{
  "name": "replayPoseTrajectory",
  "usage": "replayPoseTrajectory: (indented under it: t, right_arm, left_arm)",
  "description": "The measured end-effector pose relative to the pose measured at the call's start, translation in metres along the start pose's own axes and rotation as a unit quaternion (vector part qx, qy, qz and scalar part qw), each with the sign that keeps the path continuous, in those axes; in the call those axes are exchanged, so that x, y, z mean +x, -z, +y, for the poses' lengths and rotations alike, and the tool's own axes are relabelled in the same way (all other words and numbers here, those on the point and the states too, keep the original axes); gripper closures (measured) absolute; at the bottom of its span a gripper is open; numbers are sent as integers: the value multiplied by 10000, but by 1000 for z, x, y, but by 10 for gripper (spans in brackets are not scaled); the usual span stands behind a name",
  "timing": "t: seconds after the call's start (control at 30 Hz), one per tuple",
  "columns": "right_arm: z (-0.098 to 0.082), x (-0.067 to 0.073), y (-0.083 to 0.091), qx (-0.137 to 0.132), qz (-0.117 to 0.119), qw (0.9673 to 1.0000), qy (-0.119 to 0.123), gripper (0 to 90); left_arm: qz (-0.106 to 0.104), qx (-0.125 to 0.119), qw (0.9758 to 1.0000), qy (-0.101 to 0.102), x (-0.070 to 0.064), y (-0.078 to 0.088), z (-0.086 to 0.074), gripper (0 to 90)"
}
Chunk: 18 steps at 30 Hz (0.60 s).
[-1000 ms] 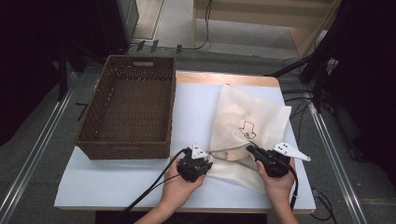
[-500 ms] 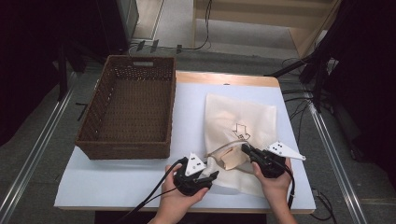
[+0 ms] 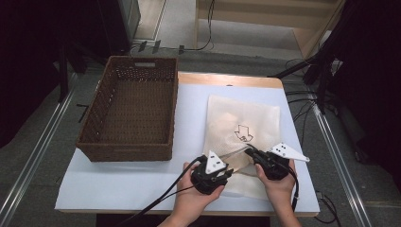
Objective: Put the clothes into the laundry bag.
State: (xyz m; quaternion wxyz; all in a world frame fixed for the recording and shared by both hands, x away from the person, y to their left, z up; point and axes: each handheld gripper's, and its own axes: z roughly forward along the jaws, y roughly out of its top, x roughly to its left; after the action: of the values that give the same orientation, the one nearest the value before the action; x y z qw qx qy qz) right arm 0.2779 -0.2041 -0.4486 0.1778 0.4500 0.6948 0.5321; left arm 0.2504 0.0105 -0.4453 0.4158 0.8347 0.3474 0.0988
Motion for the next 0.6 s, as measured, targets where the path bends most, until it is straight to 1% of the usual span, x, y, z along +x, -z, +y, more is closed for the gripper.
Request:
replayPoseTrajectory:
  t: [0.07, 0.13, 0.17, 0.2, 0.27, 0.3, 0.33, 0.37, 0.4, 0.43, 0.47, 0.53, 0.57, 0.6]
  right_arm:
    - [1, 2, -1, -18, 7, 10000, 17, 882]
    - [1, 4, -1, -25, 23, 10000, 29, 883]
    - [2, 6, -1, -23, 49, 10000, 24, 883]
    - [2, 7, -1, -18, 60, 10000, 52, 883]
    - [1, 10, 0, -25, 114, 9999, 79, 883]
    - [1, 11, 1, -15, 130, 9999, 94, 883]
    - [1, 12, 1, -27, 164, 9998, 103, 883]
    - [1, 13, 2, -24, 188, 9998, 69, 884]
    - [2, 14, 3, -41, 247, 9997, 52, 884]
    - [3, 15, 5, -53, 278, 9996, 51, 884]
    - [5, 15, 8, -86, 280, 9996, 29, 884]
    - [8, 16, 13, -150, 280, 9995, 13, 884]
    - [9, 16, 14, -168, 261, 9995, 18, 884]
    - [10, 16, 15, -166, 257, 9995, -19, 884]
  left_arm:
    - [17, 258, 9996, 63, 1, -19, 2, 765]
    - [105, 557, 9984, 20, 1, -42, 7, 753]
    - [131, 635, 9979, 53, 2, -47, 10, 732]
    - [192, 642, 9976, 151, 4, -52, 14, 726]
    - [274, 756, 9965, 232, 5, -57, 22, 742]
    - [309, 786, 9961, 236, 6, -61, 25, 748]
    - [308, 846, 9956, 266, 6, -64, 28, 754]
    - [241, 870, 9954, 335, 8, -65, 32, 755]
    - [167, 827, 9956, 400, 10, -65, 34, 756]
    - [88, 832, 9952, 509, 12, -65, 36, 756]
    - [78, 803, 9953, 535, 14, -66, 38, 757]
    - [116, 771, 9955, 530, 15, -68, 40, 765]
    - [194, 764, 9959, 440, 15, -69, 42, 778]
    - [262, 742, 9961, 409, 15, -70, 42, 802]
